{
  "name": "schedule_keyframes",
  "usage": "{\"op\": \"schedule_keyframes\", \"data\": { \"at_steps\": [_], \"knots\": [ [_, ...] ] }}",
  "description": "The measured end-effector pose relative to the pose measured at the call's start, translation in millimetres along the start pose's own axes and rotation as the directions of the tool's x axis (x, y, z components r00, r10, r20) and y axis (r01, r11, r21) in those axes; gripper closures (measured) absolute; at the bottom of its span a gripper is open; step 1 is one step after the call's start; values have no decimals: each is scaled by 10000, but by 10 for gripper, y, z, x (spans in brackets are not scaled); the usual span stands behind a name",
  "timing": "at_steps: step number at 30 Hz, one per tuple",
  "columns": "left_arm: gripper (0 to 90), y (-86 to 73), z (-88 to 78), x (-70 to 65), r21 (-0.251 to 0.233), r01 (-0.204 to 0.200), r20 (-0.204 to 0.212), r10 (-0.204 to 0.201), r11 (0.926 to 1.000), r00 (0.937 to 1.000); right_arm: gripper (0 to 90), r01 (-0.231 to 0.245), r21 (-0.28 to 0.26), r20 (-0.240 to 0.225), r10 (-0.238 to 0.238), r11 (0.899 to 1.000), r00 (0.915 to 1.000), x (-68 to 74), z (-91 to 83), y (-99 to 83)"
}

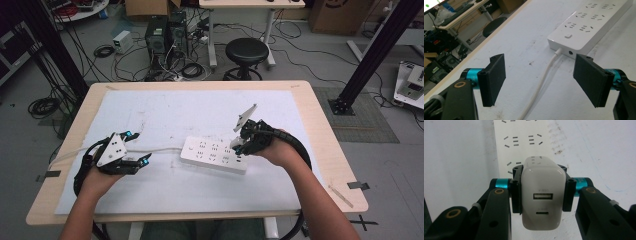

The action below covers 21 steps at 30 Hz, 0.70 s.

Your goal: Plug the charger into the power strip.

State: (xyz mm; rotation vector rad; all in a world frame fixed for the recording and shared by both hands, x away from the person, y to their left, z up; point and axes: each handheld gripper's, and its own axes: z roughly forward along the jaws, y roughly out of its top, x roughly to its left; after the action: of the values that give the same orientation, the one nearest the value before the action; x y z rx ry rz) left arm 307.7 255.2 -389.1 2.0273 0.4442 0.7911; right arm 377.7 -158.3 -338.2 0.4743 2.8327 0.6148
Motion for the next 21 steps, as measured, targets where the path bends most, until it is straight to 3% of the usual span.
{"op": "schedule_keyframes", "data": {
  "at_steps": [10, 18, 19, 21],
  "knots": [
    [260, -26, -22, 6, 2, 58, -27, -58, 10000, 10000, 630, 664, 964, -398, -629, 9931, 9972, -59, 24, 145],
    [260, -33, -31, 7, -19, 86, -68, -86, 10000, 9999, 630, 1117, 1729, -807, -990, 9786, 9918, -102, 76, 240],
    [260, -37, -35, 9, -23, 75, -72, -75, 10000, 9999, 630, 1273, 1999, -886, -1115, 9715, 9898, -121, 92, 280],
    [260, -42, -41, 12, 8, 84, -92, -84, 10000, 9999, 630, 1280, 1984, -965, -1106, 9717, 9892, -130, 97, 294]
  ]
}}
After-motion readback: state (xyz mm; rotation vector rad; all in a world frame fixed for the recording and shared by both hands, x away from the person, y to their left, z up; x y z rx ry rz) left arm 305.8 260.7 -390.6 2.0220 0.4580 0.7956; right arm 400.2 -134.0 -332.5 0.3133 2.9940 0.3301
